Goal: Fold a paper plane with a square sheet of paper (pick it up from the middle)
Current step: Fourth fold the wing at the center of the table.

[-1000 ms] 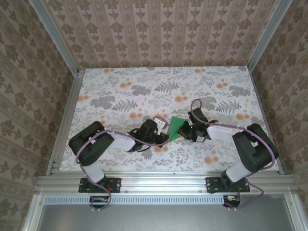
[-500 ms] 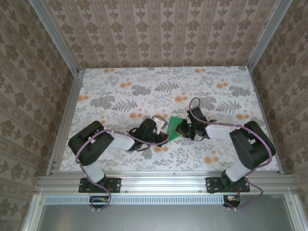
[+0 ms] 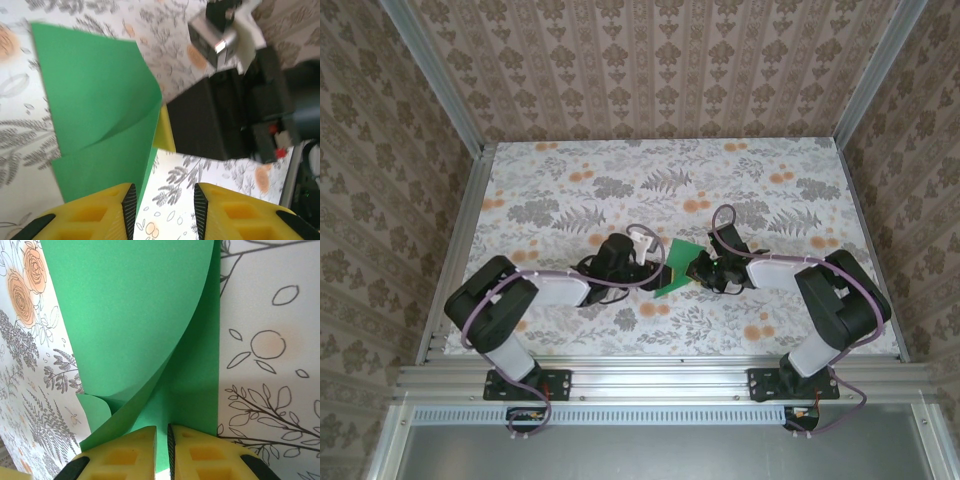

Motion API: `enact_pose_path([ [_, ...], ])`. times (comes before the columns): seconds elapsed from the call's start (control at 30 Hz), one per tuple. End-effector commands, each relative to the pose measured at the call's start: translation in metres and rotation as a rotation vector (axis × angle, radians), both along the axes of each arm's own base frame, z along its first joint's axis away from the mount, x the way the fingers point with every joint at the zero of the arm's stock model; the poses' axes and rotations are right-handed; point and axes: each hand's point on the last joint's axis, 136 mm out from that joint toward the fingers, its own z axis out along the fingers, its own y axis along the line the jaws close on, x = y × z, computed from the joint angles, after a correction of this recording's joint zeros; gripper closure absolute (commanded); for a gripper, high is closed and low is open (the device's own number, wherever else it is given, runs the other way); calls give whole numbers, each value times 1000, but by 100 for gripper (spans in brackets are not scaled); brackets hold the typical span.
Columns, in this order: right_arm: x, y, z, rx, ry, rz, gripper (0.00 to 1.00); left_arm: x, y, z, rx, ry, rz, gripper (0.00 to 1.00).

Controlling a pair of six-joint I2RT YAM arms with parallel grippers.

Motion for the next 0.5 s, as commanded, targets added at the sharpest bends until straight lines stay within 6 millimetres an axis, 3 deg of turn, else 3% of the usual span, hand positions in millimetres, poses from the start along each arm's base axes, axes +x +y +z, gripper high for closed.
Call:
enact_pose_path([
  [0.0,-10,-9,-14,-39,36,-1,84,15,6,8,-9,63,64,62],
  [0.3,-10,-9,-18,-37,40,-2,83,29,8,-37,147,226,119,76],
  [0.47,-11,-10,-18,-25,29,-10,84,25,3,-44,168,263,83,80],
])
